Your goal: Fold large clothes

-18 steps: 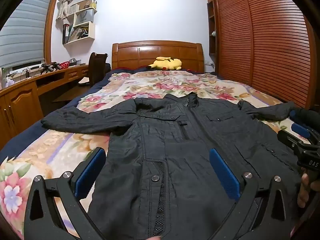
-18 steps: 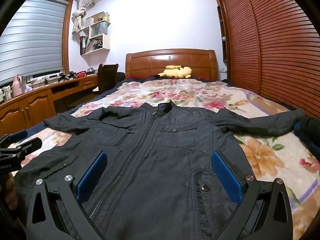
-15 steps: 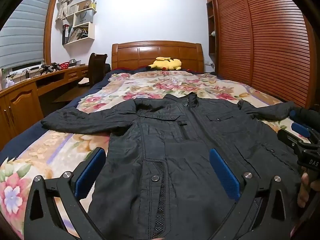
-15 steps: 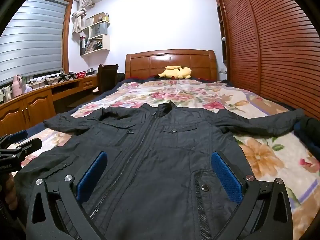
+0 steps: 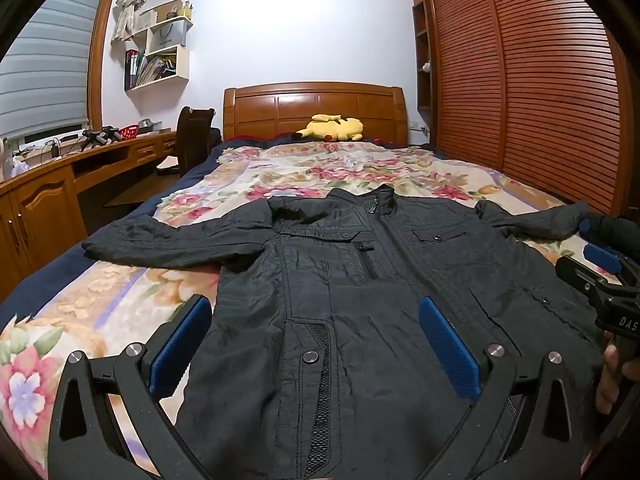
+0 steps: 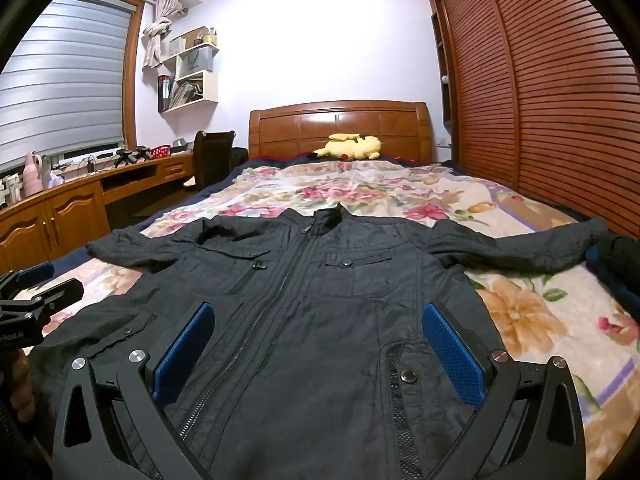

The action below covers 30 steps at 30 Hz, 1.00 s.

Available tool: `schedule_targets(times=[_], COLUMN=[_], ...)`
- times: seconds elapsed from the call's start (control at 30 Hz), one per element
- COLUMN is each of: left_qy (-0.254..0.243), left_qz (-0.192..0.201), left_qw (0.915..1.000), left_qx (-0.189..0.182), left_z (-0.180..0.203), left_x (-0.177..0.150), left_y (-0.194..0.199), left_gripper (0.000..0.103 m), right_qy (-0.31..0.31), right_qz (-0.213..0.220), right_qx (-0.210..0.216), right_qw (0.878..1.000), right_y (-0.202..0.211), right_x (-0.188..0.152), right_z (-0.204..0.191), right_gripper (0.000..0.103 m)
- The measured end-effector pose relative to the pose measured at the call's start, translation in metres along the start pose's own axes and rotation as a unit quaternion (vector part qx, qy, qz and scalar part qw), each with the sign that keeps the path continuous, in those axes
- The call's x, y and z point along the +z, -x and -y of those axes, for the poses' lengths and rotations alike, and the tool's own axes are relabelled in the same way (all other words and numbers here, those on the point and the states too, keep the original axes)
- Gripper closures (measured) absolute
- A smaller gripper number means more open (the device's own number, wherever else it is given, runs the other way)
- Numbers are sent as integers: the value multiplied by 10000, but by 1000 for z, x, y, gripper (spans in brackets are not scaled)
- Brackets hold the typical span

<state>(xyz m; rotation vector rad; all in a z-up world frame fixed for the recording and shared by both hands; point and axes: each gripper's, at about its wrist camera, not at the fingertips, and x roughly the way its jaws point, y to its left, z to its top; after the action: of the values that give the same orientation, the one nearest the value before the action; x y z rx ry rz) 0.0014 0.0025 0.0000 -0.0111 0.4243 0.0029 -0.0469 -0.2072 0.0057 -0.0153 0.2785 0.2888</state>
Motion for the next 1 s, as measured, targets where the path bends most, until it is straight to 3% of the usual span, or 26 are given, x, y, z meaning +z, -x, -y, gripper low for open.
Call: schedule_targets(times=[1.0], left_qy=[-45], left_qz=[20], left_qw=[10000], left_qx=[14], left_z=[3], left_x=[-1], left_y=[2], left_gripper=[0], right_qy=[-12], right_qz=[16], right_qx=[1], right_qw=[10000], right_y=[1], right_x=[1], right_z=[0], right_gripper=[0])
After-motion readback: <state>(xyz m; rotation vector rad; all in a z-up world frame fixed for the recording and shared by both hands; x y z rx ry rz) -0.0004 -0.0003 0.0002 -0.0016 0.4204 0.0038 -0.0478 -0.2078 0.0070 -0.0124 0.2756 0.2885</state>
